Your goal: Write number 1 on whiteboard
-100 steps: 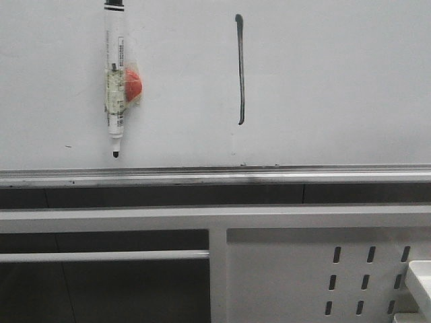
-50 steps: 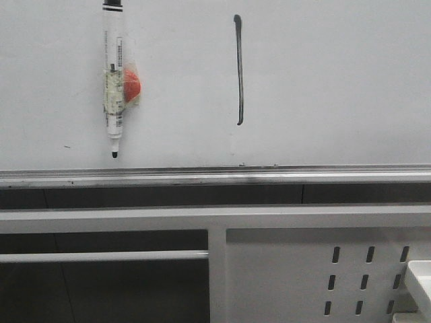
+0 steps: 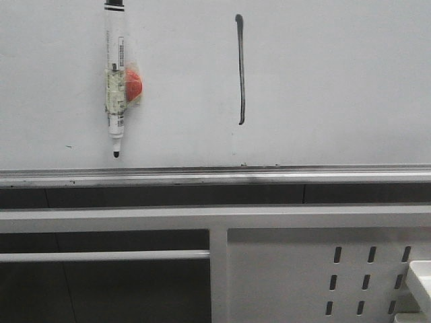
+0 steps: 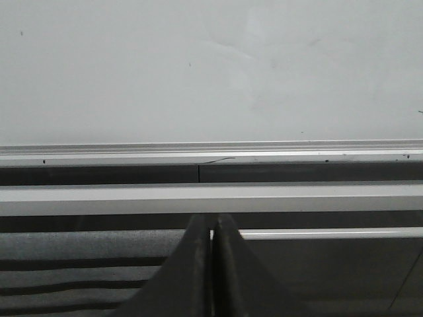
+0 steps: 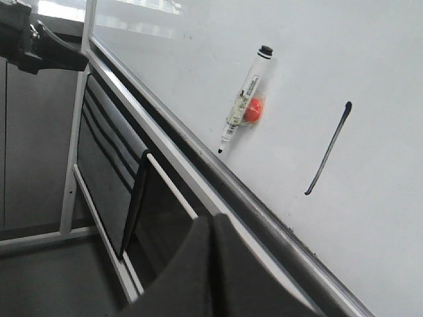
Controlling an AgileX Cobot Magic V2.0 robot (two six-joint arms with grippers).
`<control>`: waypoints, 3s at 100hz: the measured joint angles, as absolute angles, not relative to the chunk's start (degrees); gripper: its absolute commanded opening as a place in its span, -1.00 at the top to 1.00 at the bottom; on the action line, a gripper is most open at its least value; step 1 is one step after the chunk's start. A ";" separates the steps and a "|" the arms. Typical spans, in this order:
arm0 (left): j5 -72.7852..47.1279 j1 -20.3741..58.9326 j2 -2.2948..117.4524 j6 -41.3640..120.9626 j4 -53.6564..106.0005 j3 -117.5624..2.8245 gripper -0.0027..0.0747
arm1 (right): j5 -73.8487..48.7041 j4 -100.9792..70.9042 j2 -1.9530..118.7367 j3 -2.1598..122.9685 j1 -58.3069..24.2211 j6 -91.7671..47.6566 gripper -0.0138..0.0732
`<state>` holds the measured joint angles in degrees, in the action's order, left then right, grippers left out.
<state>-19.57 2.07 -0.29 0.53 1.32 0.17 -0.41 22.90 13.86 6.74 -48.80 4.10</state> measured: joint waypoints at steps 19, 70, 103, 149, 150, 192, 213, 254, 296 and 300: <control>-19.57 2.07 -0.29 0.65 1.40 0.17 0.98 | -0.41 22.90 13.86 6.74 -48.80 4.10 0.82; -19.57 2.07 -0.29 0.65 1.44 0.17 0.98 | -0.41 22.90 13.86 6.74 -48.80 4.10 0.82; -19.57 2.07 -0.29 0.65 1.53 0.17 0.98 | -1.69 6.62 13.86 6.74 -48.80 4.16 0.82; -19.57 2.07 -0.29 0.65 1.53 0.17 0.98 | 2.29 0.00 8.89 -0.46 -21.35 4.16 0.82; -19.57 2.07 -0.29 0.65 1.53 0.17 0.98 | 2.29 0.00 8.58 -0.46 -20.80 4.16 0.82; -19.47 2.07 -0.29 0.65 1.55 0.17 0.98 | -12.61 1.26 -0.37 -0.46 0.80 4.16 0.82; -19.47 2.07 -0.29 0.65 1.65 0.17 0.98 | -18.64 1.49 -0.37 -0.46 4.16 4.16 0.82; -19.47 2.07 -0.29 0.65 1.65 0.17 0.98 | -18.90 -1.62 -0.37 -0.46 8.36 -1.41 0.82; -19.47 2.07 -0.29 0.65 1.65 0.17 0.98 | -18.99 -1.62 -0.37 -0.36 8.36 -1.41 0.82; -19.47 2.07 -0.29 0.65 1.65 0.17 0.98 | -18.99 -1.62 -0.37 -0.36 8.36 -1.41 0.82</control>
